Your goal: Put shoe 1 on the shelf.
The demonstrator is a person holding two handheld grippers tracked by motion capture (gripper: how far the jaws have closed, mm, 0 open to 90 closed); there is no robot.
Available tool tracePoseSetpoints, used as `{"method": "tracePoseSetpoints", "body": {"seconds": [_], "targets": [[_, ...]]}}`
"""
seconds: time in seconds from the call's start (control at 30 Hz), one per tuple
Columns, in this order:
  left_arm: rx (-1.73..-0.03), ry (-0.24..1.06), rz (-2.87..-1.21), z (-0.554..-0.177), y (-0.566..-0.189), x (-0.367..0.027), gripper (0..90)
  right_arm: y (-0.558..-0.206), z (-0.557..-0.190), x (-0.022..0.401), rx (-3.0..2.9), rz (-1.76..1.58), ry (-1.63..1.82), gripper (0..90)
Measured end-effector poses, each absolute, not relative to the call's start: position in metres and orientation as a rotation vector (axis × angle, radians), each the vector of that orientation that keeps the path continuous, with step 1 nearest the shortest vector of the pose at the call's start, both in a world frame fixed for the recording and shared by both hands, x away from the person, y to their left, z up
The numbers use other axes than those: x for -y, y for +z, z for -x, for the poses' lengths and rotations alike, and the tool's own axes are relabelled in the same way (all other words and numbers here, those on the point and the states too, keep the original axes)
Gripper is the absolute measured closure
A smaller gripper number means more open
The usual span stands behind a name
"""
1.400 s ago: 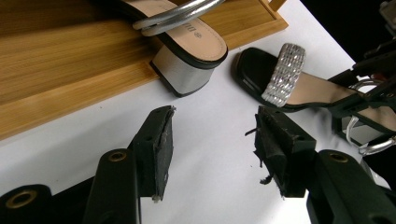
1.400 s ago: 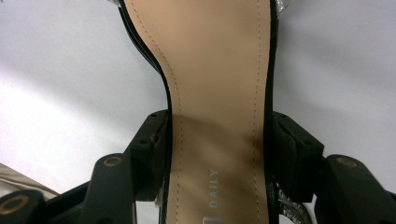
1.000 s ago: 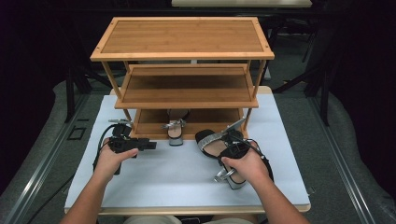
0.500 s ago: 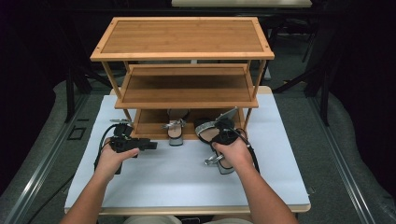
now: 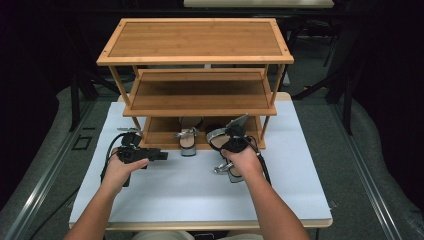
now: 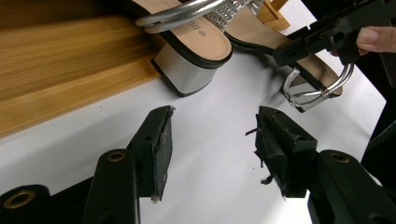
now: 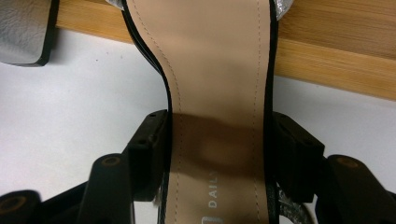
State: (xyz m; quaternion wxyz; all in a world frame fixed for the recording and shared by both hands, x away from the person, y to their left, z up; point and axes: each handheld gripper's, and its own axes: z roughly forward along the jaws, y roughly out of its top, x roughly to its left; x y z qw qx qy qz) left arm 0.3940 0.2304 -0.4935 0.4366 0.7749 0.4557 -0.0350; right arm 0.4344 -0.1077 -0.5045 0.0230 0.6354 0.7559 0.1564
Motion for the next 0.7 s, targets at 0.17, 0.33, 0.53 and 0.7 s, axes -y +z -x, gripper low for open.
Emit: {"method": "tracePoseSetpoints", "body": {"seconds": [0.17, 0.33, 0.53, 0.7], "targets": [[-1.133, -0.087, -1.925, -0.394, -0.493, -0.23, 46.0, -0.493, -0.429, 0.114, -2.279, -1.931, 0.634, 36.0], [-1.133, -0.089, -1.934, -0.394, -0.494, -0.23, 46.0, -0.462, -0.403, 0.125, -2.256, -1.821, 0.746, 40.3], [-1.131, -0.088, -1.94, -0.394, -0.495, -0.228, 46.0, -0.445, -0.363, 0.144, -2.28, -1.747, 0.811, 52.3], [-1.136, -0.091, -1.946, -0.394, -0.497, -0.227, 46.0, -0.462, -0.336, 0.152, -2.315, -1.677, 0.756, 63.5]]}}
